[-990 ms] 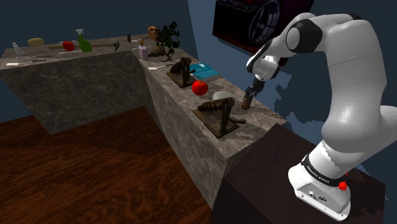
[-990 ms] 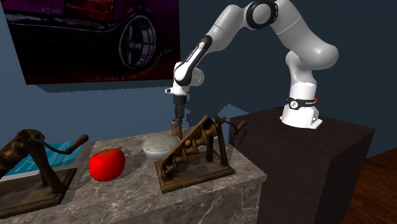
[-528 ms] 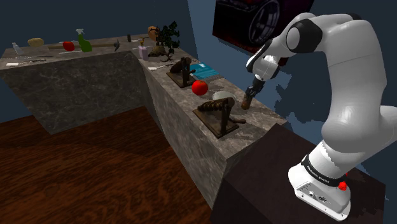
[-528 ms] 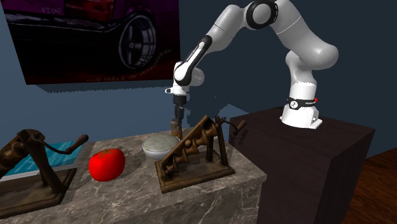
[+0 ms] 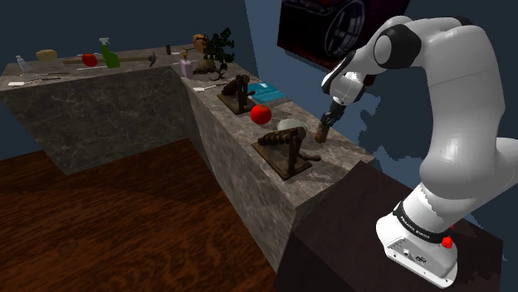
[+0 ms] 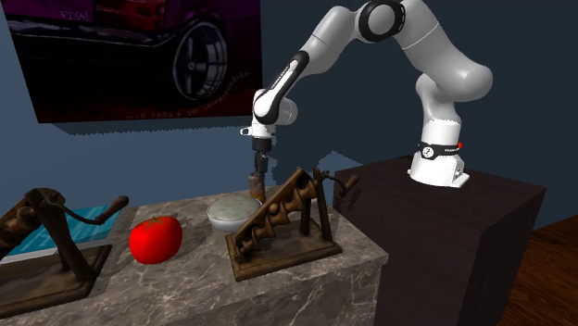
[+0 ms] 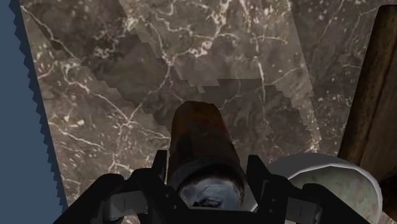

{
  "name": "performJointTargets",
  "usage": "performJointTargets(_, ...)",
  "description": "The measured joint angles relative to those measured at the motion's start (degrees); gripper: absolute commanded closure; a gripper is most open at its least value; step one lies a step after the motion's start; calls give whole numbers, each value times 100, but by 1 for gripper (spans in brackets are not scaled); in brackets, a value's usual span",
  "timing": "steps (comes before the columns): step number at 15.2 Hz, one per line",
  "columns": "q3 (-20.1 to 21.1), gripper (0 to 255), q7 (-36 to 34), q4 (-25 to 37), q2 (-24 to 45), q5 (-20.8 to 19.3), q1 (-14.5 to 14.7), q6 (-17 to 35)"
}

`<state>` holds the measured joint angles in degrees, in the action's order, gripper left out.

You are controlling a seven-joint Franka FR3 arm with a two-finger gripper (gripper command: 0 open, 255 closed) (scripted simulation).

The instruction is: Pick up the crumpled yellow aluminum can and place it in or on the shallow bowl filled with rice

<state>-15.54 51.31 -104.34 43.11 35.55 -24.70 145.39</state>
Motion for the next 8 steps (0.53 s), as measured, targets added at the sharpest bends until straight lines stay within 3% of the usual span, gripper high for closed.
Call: performJointTargets(8,-200,255,-197,-149,-458,-219,148,-308)
